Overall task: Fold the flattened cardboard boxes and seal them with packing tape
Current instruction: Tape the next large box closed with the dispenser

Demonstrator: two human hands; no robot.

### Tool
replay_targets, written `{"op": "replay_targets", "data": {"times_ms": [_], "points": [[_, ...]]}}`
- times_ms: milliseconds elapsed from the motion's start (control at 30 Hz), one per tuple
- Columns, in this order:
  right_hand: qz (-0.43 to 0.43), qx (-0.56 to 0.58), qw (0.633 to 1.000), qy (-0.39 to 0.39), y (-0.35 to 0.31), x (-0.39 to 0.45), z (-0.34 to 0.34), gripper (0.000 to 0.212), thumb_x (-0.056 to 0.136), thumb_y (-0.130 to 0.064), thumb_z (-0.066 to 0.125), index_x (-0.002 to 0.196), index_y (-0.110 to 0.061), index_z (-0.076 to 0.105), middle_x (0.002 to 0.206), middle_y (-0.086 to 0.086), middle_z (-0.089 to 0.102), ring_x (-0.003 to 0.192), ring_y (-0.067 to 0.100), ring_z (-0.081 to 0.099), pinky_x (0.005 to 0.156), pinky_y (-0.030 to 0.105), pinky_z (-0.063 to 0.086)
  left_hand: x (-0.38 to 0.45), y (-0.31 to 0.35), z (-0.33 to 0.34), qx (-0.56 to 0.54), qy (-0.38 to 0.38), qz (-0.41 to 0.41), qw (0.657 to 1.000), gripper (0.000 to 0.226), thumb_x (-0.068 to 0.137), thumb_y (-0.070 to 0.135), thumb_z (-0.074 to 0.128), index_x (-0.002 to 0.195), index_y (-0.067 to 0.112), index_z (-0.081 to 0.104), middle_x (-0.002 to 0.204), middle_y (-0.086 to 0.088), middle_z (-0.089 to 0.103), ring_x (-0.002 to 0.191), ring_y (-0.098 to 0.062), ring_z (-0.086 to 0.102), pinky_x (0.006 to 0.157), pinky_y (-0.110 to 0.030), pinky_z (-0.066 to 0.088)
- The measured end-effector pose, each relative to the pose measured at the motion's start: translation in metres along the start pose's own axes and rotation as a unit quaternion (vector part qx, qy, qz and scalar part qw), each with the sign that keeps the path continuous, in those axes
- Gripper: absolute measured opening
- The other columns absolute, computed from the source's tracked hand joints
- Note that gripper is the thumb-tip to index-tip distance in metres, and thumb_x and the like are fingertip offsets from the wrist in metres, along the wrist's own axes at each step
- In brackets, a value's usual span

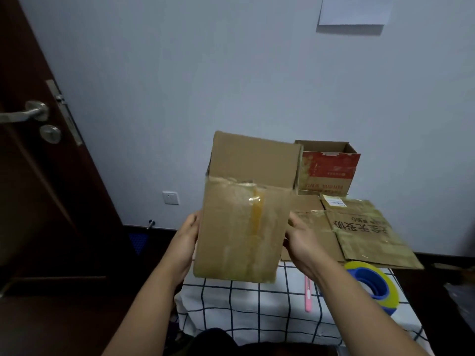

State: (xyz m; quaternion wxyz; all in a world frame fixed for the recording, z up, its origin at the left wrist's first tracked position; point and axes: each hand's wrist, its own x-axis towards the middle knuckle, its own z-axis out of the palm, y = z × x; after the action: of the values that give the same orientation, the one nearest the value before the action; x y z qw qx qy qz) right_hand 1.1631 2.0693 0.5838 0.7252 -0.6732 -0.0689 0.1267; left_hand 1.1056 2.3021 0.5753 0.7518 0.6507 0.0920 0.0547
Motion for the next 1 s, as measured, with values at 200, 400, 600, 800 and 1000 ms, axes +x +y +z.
{"op": "replay_targets", "data": {"times_ms": [200, 400, 600, 800, 1000], "points": [[0.068, 0.071, 0.995, -0.010, 0.029, -0.005, 0.012, 0.056, 0.104, -0.054, 0.022, 0.110, -0.030, 0.072, 0.112, 0.002, 0.074, 0.106, 0.015, 0.069, 0.094, 0.039, 0.051, -0.004, -0.032, 0.007, 0.015, 0.023, -0.053, 0.998, 0.044, 0.094, 0.062, 0.040, 0.123, 0.040, 0.064, 0.124, 0.006, 0.068, 0.120, -0.015, 0.058, 0.108, -0.043, 0.040], [0.111, -0.013, 0.994, 0.013, 0.084, -0.007, 0.013, 0.046, 0.099, -0.063, 0.030, 0.121, -0.043, 0.064, 0.126, -0.012, 0.065, 0.127, 0.011, 0.051, 0.117, 0.044, 0.032, -0.013, -0.061, 0.012, -0.026, 0.064, -0.134, 0.989, 0.044, 0.099, 0.059, 0.032, 0.110, 0.035, 0.069, 0.100, 0.008, 0.076, 0.100, -0.010, 0.067, 0.089, -0.034, 0.051], [0.034, -0.151, 0.988, 0.009, 0.097, -0.016, 0.014, 0.038, 0.104, -0.050, 0.028, 0.138, -0.044, 0.046, 0.141, -0.019, 0.047, 0.135, 0.006, 0.041, 0.117, 0.043, 0.033, -0.017, -0.081, 0.004, 0.072, 0.187, -0.080, 0.976, 0.039, 0.105, 0.040, 0.030, 0.118, 0.032, 0.065, 0.109, 0.007, 0.069, 0.109, -0.016, 0.063, 0.092, -0.037, 0.050], [-0.066, -0.178, 0.981, 0.027, 0.072, -0.028, 0.011, 0.058, 0.092, -0.056, 0.054, 0.143, -0.052, 0.026, 0.141, -0.018, 0.043, 0.124, 0.004, 0.048, 0.103, 0.042, 0.047, -0.032, -0.061, 0.006, 0.156, 0.155, 0.074, 0.973, 0.059, 0.093, 0.051, 0.049, 0.148, 0.047, 0.025, 0.150, 0.011, 0.037, 0.132, -0.010, 0.042, 0.104, -0.043, 0.045], [-0.109, -0.326, 0.939, 0.022, 0.075, -0.025, 0.024, 0.072, 0.094, -0.045, 0.059, 0.153, -0.042, 0.017, 0.149, -0.012, 0.042, 0.133, 0.008, 0.042, 0.108, 0.035, 0.042, -0.037, -0.059, 0.009, 0.264, 0.144, 0.101, 0.948, 0.056, 0.086, 0.041, 0.070, 0.134, 0.036, 0.042, 0.118, 0.016, 0.060, 0.110, -0.005, 0.060, 0.090, -0.031, 0.055]]}}
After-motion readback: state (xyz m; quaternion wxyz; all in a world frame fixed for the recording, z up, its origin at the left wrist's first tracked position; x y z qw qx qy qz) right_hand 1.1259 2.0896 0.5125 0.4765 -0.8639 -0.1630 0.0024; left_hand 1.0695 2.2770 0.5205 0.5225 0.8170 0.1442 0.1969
